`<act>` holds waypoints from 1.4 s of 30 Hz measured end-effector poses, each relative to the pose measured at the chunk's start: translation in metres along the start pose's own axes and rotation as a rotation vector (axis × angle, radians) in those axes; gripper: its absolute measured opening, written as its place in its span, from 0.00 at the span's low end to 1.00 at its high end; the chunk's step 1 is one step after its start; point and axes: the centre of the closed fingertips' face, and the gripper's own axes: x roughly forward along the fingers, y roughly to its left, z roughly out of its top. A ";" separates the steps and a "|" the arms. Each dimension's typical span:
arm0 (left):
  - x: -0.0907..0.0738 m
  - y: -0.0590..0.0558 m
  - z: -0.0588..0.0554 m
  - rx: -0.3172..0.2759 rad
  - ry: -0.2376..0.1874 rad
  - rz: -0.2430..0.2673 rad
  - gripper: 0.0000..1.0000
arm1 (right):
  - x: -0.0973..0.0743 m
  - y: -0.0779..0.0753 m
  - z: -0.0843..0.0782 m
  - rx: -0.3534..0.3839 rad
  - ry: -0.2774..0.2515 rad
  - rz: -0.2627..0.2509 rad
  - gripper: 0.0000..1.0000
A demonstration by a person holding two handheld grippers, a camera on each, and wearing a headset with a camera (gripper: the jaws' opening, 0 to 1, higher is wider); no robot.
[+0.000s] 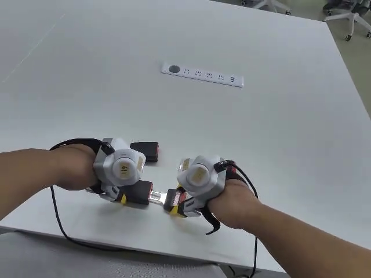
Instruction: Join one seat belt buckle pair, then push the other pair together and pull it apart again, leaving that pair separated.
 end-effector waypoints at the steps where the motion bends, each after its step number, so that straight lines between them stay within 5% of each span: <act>1: 0.000 0.000 0.000 0.000 -0.001 -0.001 0.32 | 0.001 -0.001 0.001 0.004 -0.005 0.001 0.34; 15: 0.001 -0.001 0.001 0.039 -0.018 -0.008 0.31 | 0.008 -0.001 0.011 -0.034 -0.030 -0.008 0.33; 28: 0.001 0.000 -0.001 0.006 -0.041 0.006 0.31 | 0.012 -0.003 0.018 -0.033 -0.034 -0.006 0.31; 32: 0.001 -0.001 0.002 0.054 -0.018 0.003 0.31 | 0.018 -0.001 0.026 -0.034 -0.039 -0.007 0.31; 42: 0.000 0.000 0.000 0.019 -0.029 0.014 0.30 | 0.020 -0.004 0.026 -0.015 -0.028 -0.010 0.32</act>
